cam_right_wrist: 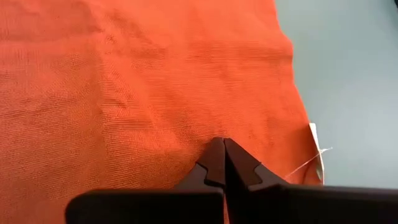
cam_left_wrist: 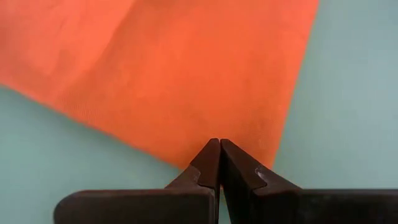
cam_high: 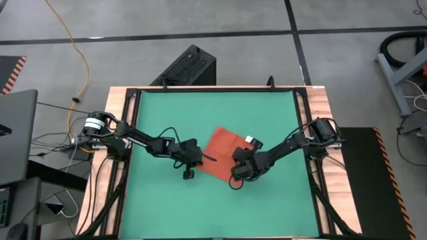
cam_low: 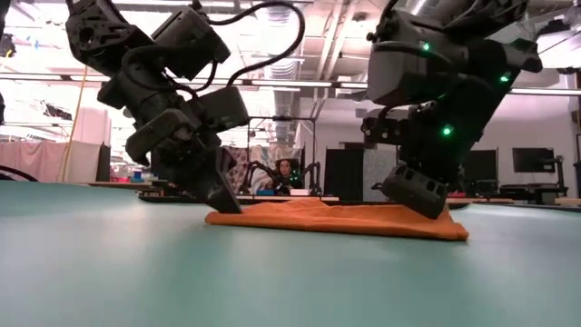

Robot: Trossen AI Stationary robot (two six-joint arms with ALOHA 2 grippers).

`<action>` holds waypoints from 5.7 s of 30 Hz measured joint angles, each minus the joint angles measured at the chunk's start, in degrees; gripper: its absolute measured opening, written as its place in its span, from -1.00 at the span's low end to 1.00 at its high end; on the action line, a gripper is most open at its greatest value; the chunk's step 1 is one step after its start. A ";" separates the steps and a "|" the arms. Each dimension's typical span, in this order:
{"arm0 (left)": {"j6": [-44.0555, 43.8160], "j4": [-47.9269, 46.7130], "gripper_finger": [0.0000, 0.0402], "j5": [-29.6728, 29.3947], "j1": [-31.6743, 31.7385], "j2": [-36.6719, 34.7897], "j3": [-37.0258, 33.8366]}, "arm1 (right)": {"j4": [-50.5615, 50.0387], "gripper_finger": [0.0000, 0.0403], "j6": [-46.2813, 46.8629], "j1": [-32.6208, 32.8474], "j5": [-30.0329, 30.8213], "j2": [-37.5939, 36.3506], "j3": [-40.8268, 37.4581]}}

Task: Roll towel
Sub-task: Fold the orange towel

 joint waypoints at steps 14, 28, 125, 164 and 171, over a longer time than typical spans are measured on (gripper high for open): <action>-4.07 8.61 -1.00 -3.25 -1.03 0.00 -3.69 | 14.36 -0.83 -17.75 8.42 -0.48 -13.06 -0.02; -4.80 15.23 -1.00 -2.20 -7.82 -0.59 -3.69 | 21.00 -0.09 -14.07 15.11 -5.84 -2.19 -0.07; -6.71 -14.78 -1.00 -13.34 -15.77 -1.89 7.88 | -1.19 -0.97 -65.28 -15.44 -18.64 -0.39 41.03; -11.57 19.02 -1.00 -27.07 -10.37 -14.35 -16.02 | -12.69 -0.97 -62.29 3.24 -8.57 3.09 55.40; -11.14 23.97 -1.00 -15.38 -12.49 -1.34 -8.90 | -12.30 -0.97 -65.73 -9.43 -20.37 3.48 54.95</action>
